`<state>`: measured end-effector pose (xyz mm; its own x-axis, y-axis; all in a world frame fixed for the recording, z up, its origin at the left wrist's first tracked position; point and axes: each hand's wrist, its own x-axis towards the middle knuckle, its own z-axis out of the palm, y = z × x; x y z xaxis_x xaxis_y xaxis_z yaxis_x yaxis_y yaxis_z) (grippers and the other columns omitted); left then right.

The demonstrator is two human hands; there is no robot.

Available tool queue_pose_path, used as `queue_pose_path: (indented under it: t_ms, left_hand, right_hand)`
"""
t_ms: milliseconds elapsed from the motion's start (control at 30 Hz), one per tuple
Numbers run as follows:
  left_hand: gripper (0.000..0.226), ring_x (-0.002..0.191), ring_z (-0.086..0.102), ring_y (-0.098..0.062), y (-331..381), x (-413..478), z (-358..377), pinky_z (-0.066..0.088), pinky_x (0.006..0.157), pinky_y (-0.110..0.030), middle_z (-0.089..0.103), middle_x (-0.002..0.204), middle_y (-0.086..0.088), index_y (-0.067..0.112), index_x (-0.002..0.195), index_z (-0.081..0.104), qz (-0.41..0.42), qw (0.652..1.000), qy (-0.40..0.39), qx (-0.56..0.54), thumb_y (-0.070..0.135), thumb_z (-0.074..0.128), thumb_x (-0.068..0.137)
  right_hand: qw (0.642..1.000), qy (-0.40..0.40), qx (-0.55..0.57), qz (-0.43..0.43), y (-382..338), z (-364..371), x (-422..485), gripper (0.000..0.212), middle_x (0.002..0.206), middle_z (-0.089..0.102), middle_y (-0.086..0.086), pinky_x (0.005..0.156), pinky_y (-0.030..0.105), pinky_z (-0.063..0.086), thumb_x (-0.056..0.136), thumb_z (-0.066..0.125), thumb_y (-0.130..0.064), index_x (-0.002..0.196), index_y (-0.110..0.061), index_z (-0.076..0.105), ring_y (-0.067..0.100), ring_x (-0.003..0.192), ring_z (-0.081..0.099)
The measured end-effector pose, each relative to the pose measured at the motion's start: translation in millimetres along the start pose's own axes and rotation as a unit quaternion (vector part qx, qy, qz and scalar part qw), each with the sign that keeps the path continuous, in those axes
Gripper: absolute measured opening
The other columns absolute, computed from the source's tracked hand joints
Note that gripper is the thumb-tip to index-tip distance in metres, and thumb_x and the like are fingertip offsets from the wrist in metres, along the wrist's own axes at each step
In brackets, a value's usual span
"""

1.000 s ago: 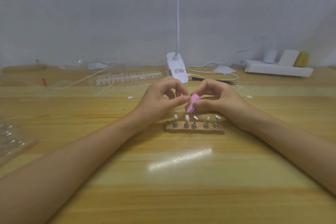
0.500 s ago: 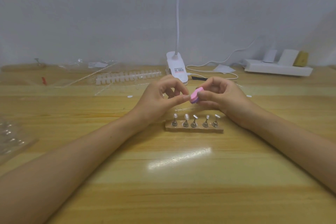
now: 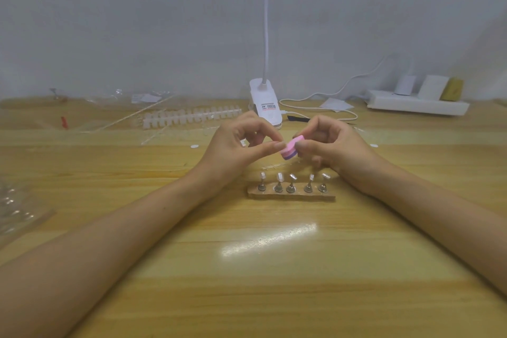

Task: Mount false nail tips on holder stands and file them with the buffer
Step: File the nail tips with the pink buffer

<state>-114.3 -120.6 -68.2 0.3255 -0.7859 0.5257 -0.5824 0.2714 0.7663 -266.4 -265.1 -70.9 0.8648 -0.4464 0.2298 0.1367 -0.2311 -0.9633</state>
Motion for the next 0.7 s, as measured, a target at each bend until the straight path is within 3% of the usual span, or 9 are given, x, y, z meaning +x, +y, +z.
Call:
queue_pose_path:
  t_ms: [133, 233, 367, 500, 600, 700]
  left_hand:
    - [0.007, 0.067, 0.043, -0.009, -0.1, 0.6, 0.1, 0.038, 0.072, -0.028, 0.049, 0.077, -0.025, 0.015, 0.079, 0.073, 0.001, 1.000, 0.004, 0.002, 0.018, 0.079, 0.080]
    - [0.007, 0.069, 0.044, -0.009, -0.4, 0.3, 0.6, 0.037, 0.072, -0.025, 0.046, 0.073, -0.021, 0.018, 0.079, 0.073, 0.001, 1.000, -0.001, 0.000, 0.022, 0.079, 0.079]
    - [0.008, 0.067, 0.042, -0.009, -0.9, 0.5, 0.3, 0.036, 0.070, -0.024, 0.048, 0.077, -0.027, 0.015, 0.080, 0.073, 0.009, 1.000, 0.003, 0.001, 0.020, 0.078, 0.081]
    - [0.007, 0.067, 0.042, -0.008, -2.2, 0.9, 0.0, 0.036, 0.070, -0.024, 0.046, 0.076, -0.024, 0.018, 0.080, 0.072, 0.005, 1.000, 0.008, -0.002, 0.022, 0.078, 0.081]
    - [0.007, 0.066, 0.042, -0.007, -3.2, 1.6, -0.7, 0.036, 0.070, -0.023, 0.044, 0.075, -0.023, 0.018, 0.079, 0.071, -0.002, 1.000, 0.019, -0.009, 0.019, 0.077, 0.082]
    - [0.007, 0.066, 0.042, -0.009, -3.5, 1.3, -0.3, 0.036, 0.069, -0.022, 0.042, 0.070, -0.014, 0.019, 0.079, 0.071, 0.003, 1.000, 0.009, -0.005, 0.020, 0.078, 0.081]
  right_hand:
    - [0.999, -0.025, -0.020, -0.019, -0.7, 4.2, -0.7, 0.018, 0.093, 0.077, 0.011, 0.052, 0.019, 0.043, 0.079, 0.082, -0.026, 0.080, -0.026, 0.065, 0.019, 0.077, 0.067]
    - [0.999, 0.048, 0.026, -0.002, -1.5, 2.5, 0.4, 0.024, 0.095, 0.077, 0.010, 0.054, 0.025, 0.044, 0.075, 0.081, -0.027, 0.086, -0.016, 0.062, 0.031, 0.086, 0.064]
    - [0.999, -0.031, -0.013, -0.007, -0.9, 4.3, -1.9, 0.014, 0.092, 0.078, 0.010, 0.047, 0.016, 0.041, 0.083, 0.079, -0.023, 0.082, -0.022, 0.065, 0.010, 0.070, 0.068]
    - [0.999, 0.036, 0.025, 0.003, -2.0, 1.9, -0.8, 0.024, 0.090, 0.078, 0.005, 0.048, 0.014, 0.041, 0.077, 0.077, -0.029, 0.087, -0.014, 0.061, 0.013, 0.076, 0.069]
    - [0.999, -0.041, -0.012, -0.004, -1.5, 5.0, -2.2, 0.015, 0.090, 0.077, 0.011, 0.057, 0.015, 0.048, 0.080, 0.080, -0.014, 0.084, -0.017, 0.066, 0.016, 0.079, 0.073]
    - [0.999, 0.029, 0.016, -0.002, -3.2, 4.5, -1.5, 0.021, 0.093, 0.078, 0.011, 0.052, 0.020, 0.039, 0.077, 0.079, -0.029, 0.087, -0.018, 0.065, 0.019, 0.086, 0.071]
